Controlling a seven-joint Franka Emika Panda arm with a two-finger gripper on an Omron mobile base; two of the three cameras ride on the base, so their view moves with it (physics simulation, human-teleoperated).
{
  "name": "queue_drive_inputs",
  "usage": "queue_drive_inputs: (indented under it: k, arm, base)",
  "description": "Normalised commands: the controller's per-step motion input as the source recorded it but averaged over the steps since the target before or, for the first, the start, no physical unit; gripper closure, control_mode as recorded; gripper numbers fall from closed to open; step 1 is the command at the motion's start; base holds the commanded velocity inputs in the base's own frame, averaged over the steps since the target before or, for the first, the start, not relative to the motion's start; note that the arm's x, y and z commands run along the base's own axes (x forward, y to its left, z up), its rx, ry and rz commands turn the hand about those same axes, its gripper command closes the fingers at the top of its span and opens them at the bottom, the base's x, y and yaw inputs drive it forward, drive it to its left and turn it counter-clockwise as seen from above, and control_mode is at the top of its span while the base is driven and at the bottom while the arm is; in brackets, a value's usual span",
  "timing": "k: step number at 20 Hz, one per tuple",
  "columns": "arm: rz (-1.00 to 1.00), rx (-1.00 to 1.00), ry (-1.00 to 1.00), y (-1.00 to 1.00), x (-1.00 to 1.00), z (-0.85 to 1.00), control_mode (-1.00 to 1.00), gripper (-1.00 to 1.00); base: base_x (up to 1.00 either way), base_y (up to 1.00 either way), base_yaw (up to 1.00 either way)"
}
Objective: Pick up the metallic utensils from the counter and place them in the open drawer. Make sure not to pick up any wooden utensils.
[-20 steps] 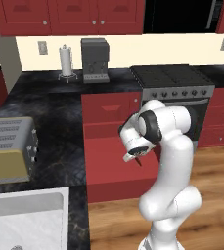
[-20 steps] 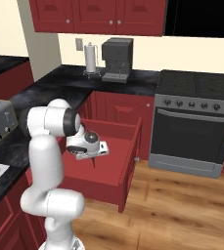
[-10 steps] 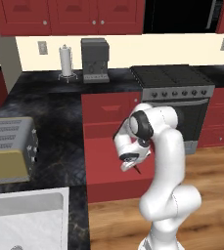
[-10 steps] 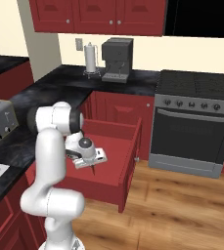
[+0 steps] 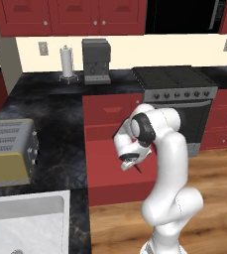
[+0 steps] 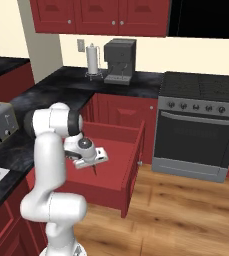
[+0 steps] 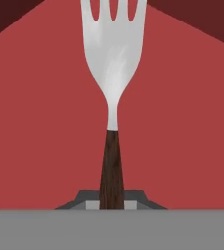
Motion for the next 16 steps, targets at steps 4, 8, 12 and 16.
queue_drive_inputs:
  k: [4,8,12,16]
  arm:
    - [0.00,0.00,0.07,0.00,0.66,0.02,-1.00,1.00]
    - [0.00,0.00,0.10,0.00,0.76,0.00,-1.00,1.00]
    - [0.00,0.00,0.02,0.00,0.05,0.00,-1.00,1.00]
    - [0.00,0.00,0.00,0.00,0.00,0.00,-1.00,-1.00]
  base:
    - [0.00,0.00,0.00]
    - [0.00,0.00,0.00]
    - [0.00,0.00,0.00]
    - [0.00,0.00,0.00]
